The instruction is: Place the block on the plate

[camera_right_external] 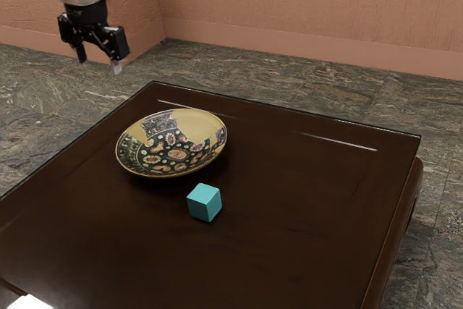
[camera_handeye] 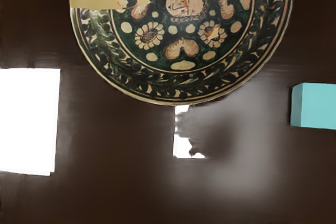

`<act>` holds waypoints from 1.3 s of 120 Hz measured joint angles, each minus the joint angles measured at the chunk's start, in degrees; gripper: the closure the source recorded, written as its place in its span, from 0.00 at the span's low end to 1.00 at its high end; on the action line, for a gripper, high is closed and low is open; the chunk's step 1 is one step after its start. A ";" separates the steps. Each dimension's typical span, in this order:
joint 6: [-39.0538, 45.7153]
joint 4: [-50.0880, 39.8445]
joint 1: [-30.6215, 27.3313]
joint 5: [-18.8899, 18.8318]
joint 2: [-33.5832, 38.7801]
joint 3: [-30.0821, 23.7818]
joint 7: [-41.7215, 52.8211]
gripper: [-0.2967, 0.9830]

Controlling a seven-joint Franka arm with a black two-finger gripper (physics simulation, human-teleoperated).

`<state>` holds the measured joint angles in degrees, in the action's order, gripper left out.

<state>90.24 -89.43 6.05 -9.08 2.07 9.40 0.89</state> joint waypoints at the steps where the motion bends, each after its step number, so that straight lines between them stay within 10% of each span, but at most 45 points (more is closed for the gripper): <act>1: 0.01 0.00 -0.03 -0.03 -0.01 0.00 0.01 0.23; 92: 23.58 -21.58 4.28 11.20 -14.48 -3.92 -7.90 0.23; 156: 35.82 -19.80 4.86 12.63 -22.75 -6.15 -9.39 0.23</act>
<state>126.07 -109.23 10.91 3.55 -20.68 3.25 -8.50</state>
